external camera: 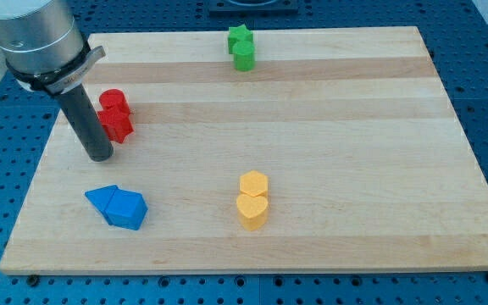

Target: Separate the blue cube and the blue triangle

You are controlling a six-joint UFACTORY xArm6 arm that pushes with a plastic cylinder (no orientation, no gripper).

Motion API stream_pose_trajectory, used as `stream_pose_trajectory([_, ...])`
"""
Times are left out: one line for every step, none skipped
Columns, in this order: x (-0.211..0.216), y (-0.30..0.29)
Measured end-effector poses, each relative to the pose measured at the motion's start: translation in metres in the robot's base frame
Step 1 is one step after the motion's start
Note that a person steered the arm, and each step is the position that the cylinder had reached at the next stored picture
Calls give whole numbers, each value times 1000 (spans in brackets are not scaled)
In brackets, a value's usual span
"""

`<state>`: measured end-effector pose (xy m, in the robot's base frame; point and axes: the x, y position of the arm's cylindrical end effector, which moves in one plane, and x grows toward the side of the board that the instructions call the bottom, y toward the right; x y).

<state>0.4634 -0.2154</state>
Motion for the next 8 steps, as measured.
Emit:
stream_pose_trajectory([0, 0])
stream_pose_trajectory([3, 0])
stream_pose_trajectory([38, -6])
stream_pose_trajectory([67, -34])
stream_pose_trajectory([91, -53])
stream_pose_trajectory([108, -48])
stream_pose_trajectory([132, 0])
stream_pose_trajectory([126, 32])
